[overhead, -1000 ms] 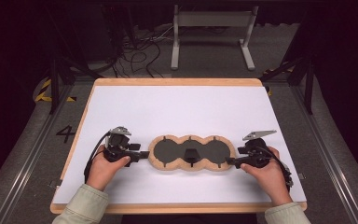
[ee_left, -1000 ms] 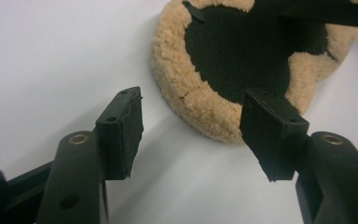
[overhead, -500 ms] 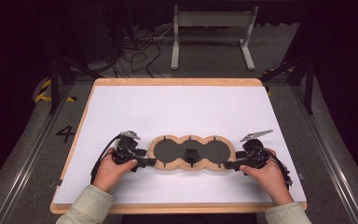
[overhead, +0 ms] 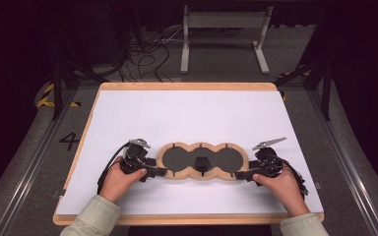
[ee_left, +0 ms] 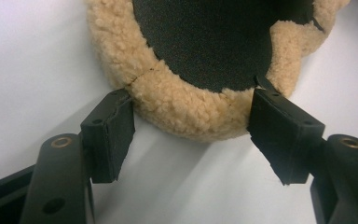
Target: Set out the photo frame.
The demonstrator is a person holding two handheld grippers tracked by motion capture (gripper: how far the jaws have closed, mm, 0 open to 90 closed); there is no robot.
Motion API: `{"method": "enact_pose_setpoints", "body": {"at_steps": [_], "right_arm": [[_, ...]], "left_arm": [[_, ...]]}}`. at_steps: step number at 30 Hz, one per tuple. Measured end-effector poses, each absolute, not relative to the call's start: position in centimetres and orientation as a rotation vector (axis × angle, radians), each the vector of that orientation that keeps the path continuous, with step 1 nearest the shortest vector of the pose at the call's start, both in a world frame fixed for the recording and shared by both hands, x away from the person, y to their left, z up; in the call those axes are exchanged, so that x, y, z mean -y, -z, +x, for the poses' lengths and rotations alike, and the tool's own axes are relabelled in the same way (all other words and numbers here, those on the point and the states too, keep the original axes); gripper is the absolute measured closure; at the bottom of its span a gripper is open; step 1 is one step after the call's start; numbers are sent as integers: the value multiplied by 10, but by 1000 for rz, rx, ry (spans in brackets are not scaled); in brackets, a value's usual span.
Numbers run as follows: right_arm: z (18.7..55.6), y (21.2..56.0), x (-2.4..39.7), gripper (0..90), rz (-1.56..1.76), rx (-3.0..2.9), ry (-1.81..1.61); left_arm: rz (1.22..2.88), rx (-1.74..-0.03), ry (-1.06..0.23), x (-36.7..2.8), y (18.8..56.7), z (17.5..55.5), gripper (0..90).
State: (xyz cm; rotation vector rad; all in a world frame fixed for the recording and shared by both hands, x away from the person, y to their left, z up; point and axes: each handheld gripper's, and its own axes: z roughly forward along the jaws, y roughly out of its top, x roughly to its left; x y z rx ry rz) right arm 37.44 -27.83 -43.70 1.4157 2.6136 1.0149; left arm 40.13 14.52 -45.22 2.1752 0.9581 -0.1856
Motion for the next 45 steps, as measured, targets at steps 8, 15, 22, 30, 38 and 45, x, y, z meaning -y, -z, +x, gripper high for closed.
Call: {"method": "enact_pose_setpoints", "body": {"at_steps": [8,15,22,30,38,45], "right_arm": [[377,436,284,304,1517,-2574,-1066],[375,432,285,425,1561,-2471,-1079],[369,423,283,611,1515,-2352,-1107],[361,416,283,712,1420,-2271,-1108],[358,417,284,711,1388,-2287,-1093],[349,413,280,707,1315,-2303,-1041]], "left_arm": [[2188,-956,168,-144,451,401,332],[2199,-938,63,-143,445,396,368],[2137,-929,-108,-148,433,391,481],[2141,-877,-220,-148,427,385,534],[2161,-864,-226,-148,429,384,552],[2163,-816,-244,-152,428,374,568]]}}
